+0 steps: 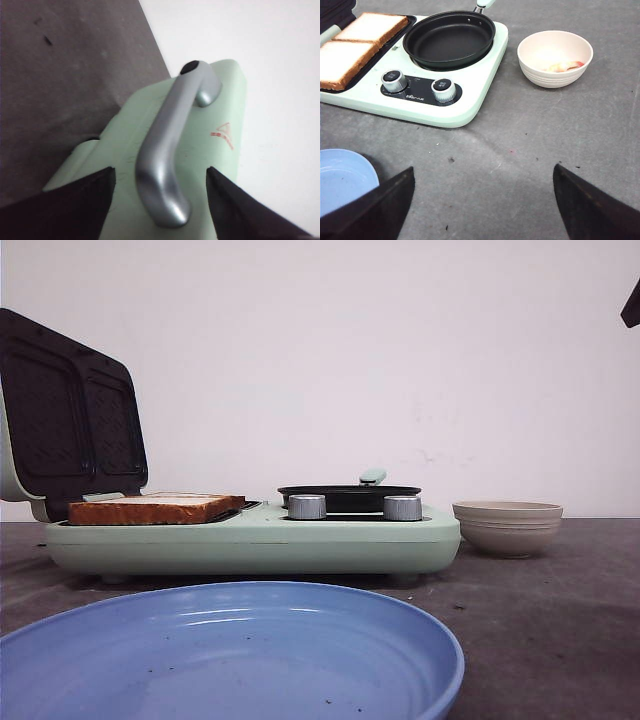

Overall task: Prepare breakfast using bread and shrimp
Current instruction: 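Move the left gripper to the sandwich maker lid handle and grasp it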

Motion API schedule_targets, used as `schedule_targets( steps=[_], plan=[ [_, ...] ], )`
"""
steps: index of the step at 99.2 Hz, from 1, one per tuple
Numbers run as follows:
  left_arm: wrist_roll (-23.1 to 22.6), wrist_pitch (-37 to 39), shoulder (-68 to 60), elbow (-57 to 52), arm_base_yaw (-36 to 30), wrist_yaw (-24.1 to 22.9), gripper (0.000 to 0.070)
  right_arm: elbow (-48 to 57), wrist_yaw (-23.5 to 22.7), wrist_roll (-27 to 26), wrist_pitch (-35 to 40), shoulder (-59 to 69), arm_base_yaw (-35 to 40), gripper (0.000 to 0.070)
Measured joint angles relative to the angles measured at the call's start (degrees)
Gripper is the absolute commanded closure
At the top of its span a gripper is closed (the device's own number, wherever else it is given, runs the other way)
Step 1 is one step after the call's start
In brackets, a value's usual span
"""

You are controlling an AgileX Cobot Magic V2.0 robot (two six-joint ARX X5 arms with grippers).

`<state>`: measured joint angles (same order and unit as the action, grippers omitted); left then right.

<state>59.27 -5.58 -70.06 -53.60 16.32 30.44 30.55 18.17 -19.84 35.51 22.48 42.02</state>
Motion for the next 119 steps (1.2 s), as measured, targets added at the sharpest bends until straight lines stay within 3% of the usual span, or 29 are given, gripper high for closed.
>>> schedule_targets(
  steps=[20,119],
  plan=[
    [1.4,3.0,-1.6,0.0,0.0,1.1,0.0388,0.0,0.0,0.0,0.0,0.0,0.0,0.016],
    [1.8,3.3,-2.6,0.0,-0.9,1.4,0.04,0.0,0.0,0.0,0.0,0.0,0.0,0.016]
  ],
)
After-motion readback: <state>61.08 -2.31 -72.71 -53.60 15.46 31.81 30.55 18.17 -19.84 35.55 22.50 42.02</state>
